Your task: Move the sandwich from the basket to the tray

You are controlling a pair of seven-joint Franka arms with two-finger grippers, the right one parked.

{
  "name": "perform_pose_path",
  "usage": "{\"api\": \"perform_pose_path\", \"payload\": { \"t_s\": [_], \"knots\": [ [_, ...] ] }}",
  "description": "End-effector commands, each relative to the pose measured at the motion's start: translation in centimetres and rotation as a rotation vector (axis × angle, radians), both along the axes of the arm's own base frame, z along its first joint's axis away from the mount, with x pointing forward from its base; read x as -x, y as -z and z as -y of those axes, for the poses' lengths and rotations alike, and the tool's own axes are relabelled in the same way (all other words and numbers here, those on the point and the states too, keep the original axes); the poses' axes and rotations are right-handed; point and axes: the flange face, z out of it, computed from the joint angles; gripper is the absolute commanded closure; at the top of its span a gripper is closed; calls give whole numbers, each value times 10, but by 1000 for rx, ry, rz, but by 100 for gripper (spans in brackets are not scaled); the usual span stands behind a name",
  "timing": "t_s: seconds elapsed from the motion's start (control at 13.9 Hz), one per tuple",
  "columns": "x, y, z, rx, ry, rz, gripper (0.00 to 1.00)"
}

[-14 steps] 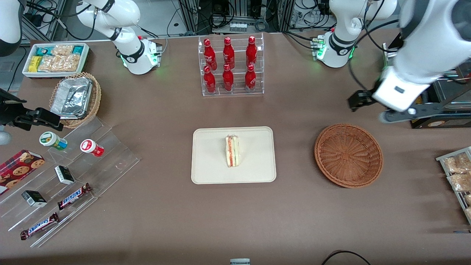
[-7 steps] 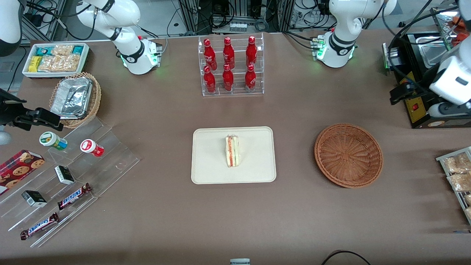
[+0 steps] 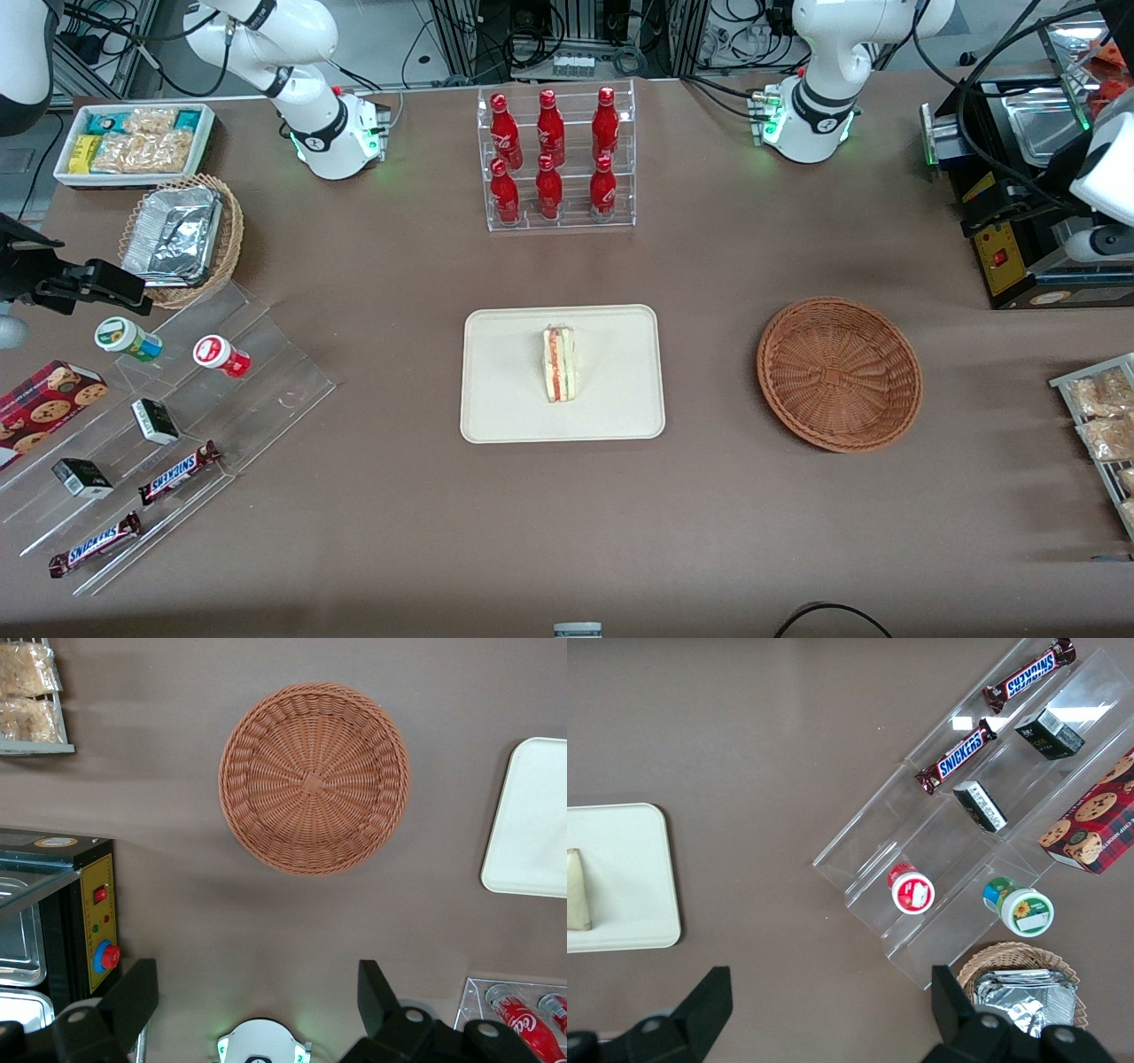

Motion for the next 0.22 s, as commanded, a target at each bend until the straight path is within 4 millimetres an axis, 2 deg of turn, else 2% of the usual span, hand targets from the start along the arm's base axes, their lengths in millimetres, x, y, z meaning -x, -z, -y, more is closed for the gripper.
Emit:
{"api": "perform_pose_path", "payload": {
  "t_s": [0.0, 0.14],
  "knots": [
    [4, -8, -7, 31, -5, 12, 1],
    [4, -7, -5, 31, -2, 9, 1]
  ]
}}
